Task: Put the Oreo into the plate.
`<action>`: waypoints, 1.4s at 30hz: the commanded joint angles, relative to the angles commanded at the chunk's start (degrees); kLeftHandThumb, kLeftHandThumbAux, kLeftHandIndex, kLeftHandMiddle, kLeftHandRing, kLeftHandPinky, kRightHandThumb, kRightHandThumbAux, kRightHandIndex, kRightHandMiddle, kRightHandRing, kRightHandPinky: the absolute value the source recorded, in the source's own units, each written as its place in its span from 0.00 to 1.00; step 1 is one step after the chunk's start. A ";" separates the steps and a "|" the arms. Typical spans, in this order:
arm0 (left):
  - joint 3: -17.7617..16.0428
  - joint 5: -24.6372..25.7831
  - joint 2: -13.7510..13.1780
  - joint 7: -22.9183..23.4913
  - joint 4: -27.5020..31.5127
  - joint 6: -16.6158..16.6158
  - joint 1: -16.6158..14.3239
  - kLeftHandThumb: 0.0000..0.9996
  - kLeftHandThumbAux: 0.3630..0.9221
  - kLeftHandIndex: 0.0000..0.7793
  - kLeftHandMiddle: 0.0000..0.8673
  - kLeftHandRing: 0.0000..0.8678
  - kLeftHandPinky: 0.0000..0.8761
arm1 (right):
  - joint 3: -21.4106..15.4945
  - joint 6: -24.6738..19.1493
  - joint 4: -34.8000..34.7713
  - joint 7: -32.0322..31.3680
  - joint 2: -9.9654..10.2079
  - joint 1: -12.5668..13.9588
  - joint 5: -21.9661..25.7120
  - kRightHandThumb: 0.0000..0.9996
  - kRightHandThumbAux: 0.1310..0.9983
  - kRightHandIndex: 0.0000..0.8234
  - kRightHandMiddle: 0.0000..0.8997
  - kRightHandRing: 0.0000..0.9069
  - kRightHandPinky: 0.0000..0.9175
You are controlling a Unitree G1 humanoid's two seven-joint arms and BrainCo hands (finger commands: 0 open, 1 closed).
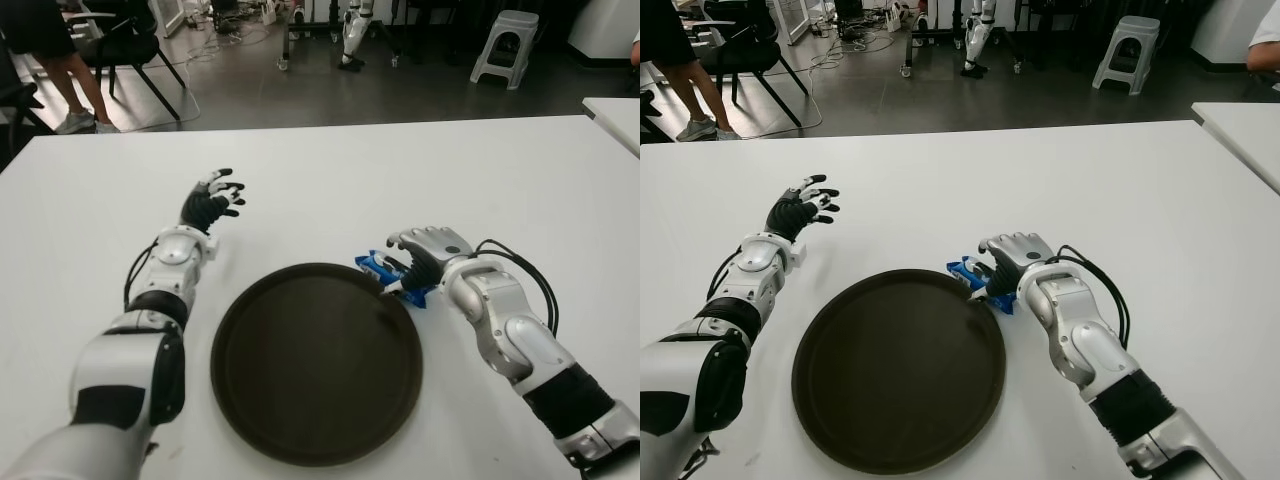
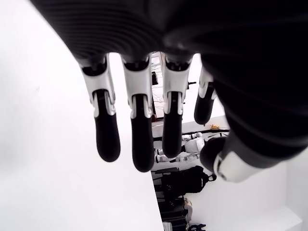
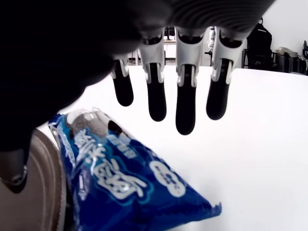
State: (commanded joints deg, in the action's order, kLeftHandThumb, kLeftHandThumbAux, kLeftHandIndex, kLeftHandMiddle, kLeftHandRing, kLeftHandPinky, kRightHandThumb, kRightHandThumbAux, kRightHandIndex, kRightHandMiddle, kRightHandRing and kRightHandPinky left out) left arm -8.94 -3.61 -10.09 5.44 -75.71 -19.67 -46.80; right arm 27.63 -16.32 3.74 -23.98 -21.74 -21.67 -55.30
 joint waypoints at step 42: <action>0.10 -0.19 0.59 -0.72 0.06 0.06 -0.08 0.23 0.49 0.24 0.37 0.43 0.48 | 2.63 2.96 2.78 1.25 1.08 -0.45 0.08 0.00 0.42 0.23 0.27 0.32 0.36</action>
State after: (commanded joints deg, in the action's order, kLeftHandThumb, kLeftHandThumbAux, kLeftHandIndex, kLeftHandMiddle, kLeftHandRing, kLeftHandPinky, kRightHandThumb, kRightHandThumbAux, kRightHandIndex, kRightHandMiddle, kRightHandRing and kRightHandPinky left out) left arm -8.84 -3.80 -9.49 4.71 -75.64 -19.62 -46.88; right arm 30.26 -13.36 6.52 -22.73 -20.66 -22.12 -55.22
